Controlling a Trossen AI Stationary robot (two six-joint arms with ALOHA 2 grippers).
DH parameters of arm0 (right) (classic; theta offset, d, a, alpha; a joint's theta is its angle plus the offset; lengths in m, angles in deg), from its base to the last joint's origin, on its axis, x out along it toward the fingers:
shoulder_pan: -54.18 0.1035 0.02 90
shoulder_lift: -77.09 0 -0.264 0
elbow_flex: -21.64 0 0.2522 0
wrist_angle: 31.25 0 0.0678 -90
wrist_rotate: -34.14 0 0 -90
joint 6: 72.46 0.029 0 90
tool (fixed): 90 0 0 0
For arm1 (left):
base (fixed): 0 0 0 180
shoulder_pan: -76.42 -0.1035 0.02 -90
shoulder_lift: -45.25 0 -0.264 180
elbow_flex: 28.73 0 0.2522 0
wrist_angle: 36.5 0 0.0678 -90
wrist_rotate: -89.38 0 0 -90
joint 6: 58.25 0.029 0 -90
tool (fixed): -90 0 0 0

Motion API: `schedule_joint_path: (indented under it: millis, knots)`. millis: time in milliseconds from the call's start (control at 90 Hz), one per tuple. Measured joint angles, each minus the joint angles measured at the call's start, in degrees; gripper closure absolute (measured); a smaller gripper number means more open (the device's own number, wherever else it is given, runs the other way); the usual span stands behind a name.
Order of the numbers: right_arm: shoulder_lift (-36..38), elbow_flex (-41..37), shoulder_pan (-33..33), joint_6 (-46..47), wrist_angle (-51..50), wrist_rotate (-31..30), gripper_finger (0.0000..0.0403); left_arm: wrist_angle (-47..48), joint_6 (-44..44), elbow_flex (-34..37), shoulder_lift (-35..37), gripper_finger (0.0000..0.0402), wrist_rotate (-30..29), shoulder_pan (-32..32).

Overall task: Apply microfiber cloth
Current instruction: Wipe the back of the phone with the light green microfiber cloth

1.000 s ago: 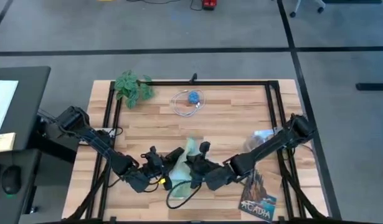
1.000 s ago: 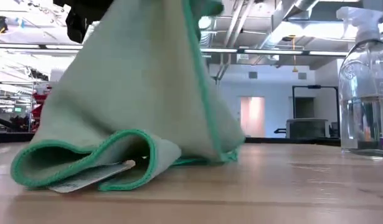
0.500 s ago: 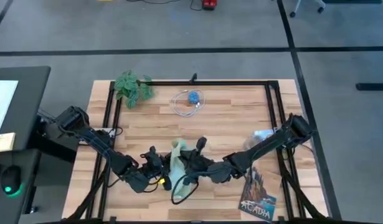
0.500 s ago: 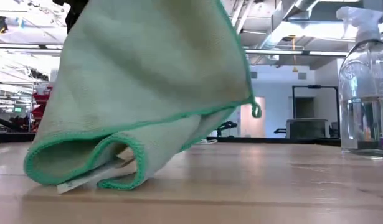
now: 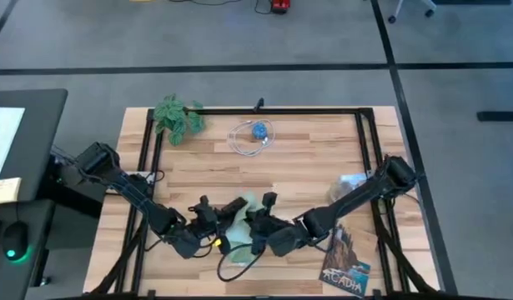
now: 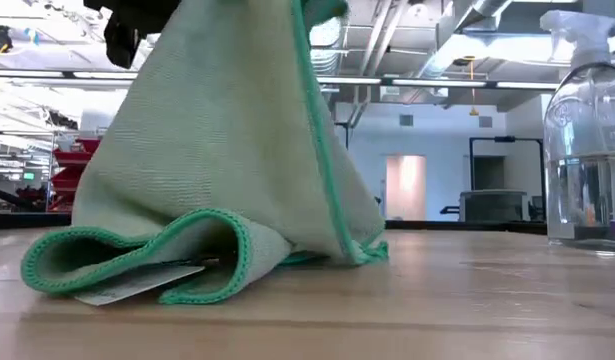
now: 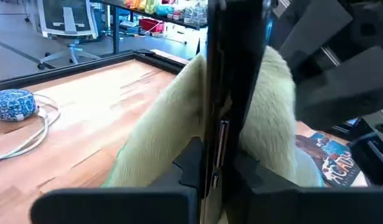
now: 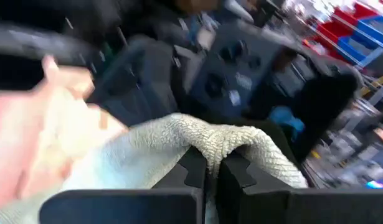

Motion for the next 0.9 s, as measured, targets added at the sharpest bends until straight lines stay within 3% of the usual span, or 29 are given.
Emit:
schedule_joint_path:
  millis: [222, 422, 711, 900]
  knots:
    - [0.00, 0.00, -2.44, 0.60, 5.94, 7.68, 0.0403, 0.05, -0.04, -0.07, 0.07, 0.0391, -0.03, -0.04]
    - [0.16, 0.23, -3.53, 4.70, 0.56, 11.13, 0.0403, 0.55, -0.09, -0.01, 0.03, 0.0391, 0.28, -0.07]
    - [0.24, 0.24, -1.24, 8.23, -14.18, -3.09, 0.0403, 0.79, -0.02, 0.08, -0.06, 0.0391, -0.70, -0.16]
    - [0.09, 0.00, -0.64, 2.76, -6.31, -5.26, 0.0403, 0.42, -0.15, 0.05, 0.07, 0.0391, -0.86, -0.11]
